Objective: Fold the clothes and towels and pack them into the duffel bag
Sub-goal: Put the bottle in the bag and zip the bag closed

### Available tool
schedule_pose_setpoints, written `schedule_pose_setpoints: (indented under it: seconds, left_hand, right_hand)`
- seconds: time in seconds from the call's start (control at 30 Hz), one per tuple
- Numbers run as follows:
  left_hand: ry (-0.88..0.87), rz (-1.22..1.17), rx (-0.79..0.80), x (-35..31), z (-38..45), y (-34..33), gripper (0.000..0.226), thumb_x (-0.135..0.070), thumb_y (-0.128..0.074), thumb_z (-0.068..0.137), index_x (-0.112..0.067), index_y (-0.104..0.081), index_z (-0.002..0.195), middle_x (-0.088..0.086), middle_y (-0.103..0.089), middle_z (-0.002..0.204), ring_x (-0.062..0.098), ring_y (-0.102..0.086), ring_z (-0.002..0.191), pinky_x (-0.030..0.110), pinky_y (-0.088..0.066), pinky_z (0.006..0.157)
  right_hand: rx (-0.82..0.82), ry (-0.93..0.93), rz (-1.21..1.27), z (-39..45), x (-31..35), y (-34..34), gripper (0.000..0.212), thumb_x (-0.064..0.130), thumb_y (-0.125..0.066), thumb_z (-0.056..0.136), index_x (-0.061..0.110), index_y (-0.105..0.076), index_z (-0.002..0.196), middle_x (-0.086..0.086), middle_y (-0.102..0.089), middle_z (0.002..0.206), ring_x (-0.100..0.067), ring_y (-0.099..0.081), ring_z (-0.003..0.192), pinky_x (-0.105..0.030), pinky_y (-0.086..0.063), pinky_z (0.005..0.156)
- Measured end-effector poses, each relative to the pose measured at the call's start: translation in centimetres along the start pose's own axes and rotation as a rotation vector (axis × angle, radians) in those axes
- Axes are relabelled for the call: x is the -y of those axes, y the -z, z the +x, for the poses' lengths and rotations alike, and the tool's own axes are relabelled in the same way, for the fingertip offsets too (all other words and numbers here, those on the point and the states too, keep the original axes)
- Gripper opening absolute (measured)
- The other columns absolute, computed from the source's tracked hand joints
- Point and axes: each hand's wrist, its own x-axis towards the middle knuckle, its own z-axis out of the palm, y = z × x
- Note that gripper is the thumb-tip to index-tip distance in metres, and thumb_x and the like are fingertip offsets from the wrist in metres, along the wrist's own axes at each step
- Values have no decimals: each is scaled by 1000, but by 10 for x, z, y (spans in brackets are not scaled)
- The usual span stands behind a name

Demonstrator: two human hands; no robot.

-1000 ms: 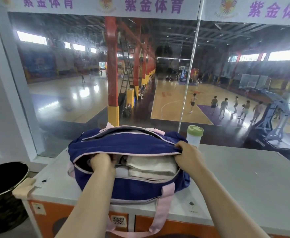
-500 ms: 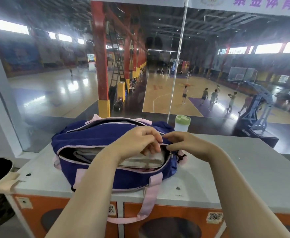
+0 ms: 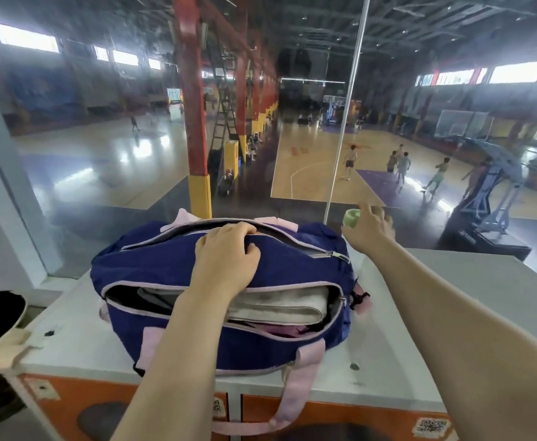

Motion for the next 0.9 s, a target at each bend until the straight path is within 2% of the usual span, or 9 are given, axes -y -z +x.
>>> schedule_pose_setpoints:
  seconds: [0.1, 0.37, 0.5, 0.63, 0.8, 0.9]
  left_hand:
    - [-2, 17, 18, 0, 3, -4, 35, -26, -49, 94, -30, -57, 128, -9, -60, 127, 15, -51, 120, 40, -31, 109]
    - [10, 49, 68, 3, 7, -13, 35, -27, -48, 95, -29, -57, 129, -7, -55, 130, 16, -49, 122, 40, -26, 111]
    - [10, 45, 87, 4, 5, -11, 35, -27, -47, 95, -31, -58, 127, -8, -57, 128, 15, -49, 121, 40, -27, 111]
    - [16, 26, 93, 6, 2, -3, 34, -26, -47, 95, -31, -60, 125, -9, -60, 127, 15, -51, 120, 39, -28, 108]
    - [66, 24, 51, 24, -1, 11, 33, -26, -48, 93, -31, -61, 123, -11, -62, 126, 14, -51, 121, 37, -29, 107]
    - [117, 23, 0, 38, -4, 23, 34, -26, -49, 94, -32, -61, 126, -10, -61, 129, 15, -50, 123, 39, -30, 108]
  right_hand:
    - [33, -2, 12, 6, 2, -12, 60, 39, -59, 86, 18, -38, 138, -16, -39, 141, -41, -39, 126, -48, -37, 100]
    - [-92, 39, -94, 14, -5, -16, 45, 33, -53, 92, 10, -47, 130, -16, -37, 133, -41, -43, 117, -45, -45, 91]
    - [-47, -12, 13, 14, -8, -12, 55, 32, -63, 83, 13, -44, 132, -19, -40, 131, -42, -41, 118, -42, -41, 95]
    - [-22, -19, 44, 7, -2, 0, 66, 44, -62, 75, 20, -43, 134, -18, -52, 127, -40, -44, 118, -40, -38, 93]
    - [-169, 34, 251, -18, 39, 44, 77, 47, -62, 75, 23, -34, 142, -18, -43, 137, -39, -38, 126, -43, -37, 103]
    - [-274, 173, 288, -49, 77, 66, 72, 48, -66, 77, 18, -41, 137, -14, -42, 136, -36, -40, 124, -41, -37, 102]
